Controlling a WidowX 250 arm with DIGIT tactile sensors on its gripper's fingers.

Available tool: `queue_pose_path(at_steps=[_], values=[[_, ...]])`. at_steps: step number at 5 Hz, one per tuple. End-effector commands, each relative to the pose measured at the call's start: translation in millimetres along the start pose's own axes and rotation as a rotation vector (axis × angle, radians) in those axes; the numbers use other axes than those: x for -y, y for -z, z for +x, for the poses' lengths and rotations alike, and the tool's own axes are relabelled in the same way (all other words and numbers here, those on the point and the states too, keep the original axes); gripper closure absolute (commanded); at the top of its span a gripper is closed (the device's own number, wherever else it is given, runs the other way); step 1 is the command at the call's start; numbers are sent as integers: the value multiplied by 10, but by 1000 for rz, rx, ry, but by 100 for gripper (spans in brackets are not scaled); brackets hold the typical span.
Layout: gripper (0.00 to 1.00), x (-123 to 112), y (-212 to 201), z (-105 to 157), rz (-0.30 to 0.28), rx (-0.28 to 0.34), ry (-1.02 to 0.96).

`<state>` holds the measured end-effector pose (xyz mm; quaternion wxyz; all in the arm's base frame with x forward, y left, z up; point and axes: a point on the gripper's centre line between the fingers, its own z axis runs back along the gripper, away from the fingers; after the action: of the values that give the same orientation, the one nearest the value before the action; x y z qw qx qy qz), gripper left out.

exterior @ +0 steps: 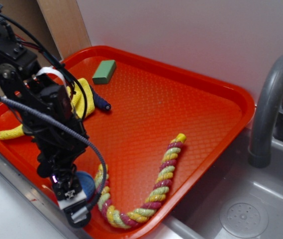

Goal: Grab the blue ball.

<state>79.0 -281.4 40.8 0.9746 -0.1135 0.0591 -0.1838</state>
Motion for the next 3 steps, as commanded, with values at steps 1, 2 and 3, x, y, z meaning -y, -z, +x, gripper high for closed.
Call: queue_pose_path(at_steps=[1,2,3], values=[[100,131,-122,-23,-7,31,17],[100,69,-229,-11,-4,54,-13],[100,-147,-802,47,-12,144,14]])
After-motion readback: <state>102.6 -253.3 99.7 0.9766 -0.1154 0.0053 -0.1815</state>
